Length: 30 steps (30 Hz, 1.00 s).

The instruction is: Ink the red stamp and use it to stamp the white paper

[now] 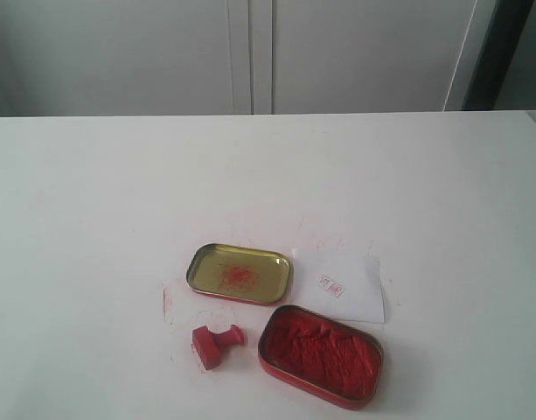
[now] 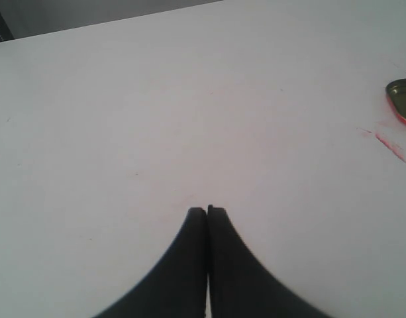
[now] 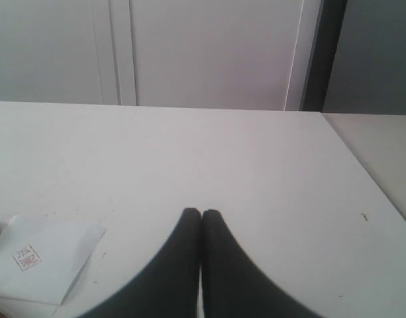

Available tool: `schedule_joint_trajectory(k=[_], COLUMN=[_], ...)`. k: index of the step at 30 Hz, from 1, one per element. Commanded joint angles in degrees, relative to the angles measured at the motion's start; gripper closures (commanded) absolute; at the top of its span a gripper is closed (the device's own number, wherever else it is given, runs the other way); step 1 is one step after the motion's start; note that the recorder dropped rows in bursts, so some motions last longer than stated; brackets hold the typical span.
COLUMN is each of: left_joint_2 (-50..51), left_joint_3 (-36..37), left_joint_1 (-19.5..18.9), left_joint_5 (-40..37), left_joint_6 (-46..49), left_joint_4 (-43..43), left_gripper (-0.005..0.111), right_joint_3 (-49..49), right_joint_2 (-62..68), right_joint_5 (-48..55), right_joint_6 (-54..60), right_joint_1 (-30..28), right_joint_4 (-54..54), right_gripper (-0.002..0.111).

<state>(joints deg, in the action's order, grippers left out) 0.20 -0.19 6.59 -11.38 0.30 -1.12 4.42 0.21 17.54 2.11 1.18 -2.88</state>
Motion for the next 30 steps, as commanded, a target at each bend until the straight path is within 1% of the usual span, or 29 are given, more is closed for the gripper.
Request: schedule_joint_trajectory(k=[1, 4, 6, 9, 12, 30], left_joint_2=[-0.2, -0.2, -0.2, -0.2, -0.2, -0.2], left_joint_3=[0.2, 0.2, 0.2, 0.2, 0.2, 0.2], left_joint_1=[-0.1, -0.1, -0.1, -0.1, -0.1, -0.1], left_joint_5=[0.2, 0.2, 0.2, 0.2, 0.2, 0.2], left_joint_6=[0.2, 0.2, 0.2, 0.2, 0.2, 0.2], left_joint_4=[0.2, 0.2, 0.2, 0.2, 0.2, 0.2], left_gripper=[0.107, 0.107, 0.107, 0.107, 0.107, 0.107], right_joint_3=[-3.2, -4.4, -4.4, -4.4, -4.4, -4.4], right_joint_2=[-0.2, -0.2, -0.2, -0.2, -0.2, -0.2], right_joint_5=[-1.7, -3.3, -1.3, -1.0, 2.1, 2.1], right_joint_6=[0.5, 0.5, 0.5, 0.5, 0.5, 0.5], right_joint_1=[-0.1, -0.1, -0.1, -0.1, -0.1, -0.1], right_joint_4=[0.2, 0.2, 0.3, 0.3, 0.3, 0.2], right_gripper=[0.108, 0.108, 0.108, 0.108, 0.108, 0.108])
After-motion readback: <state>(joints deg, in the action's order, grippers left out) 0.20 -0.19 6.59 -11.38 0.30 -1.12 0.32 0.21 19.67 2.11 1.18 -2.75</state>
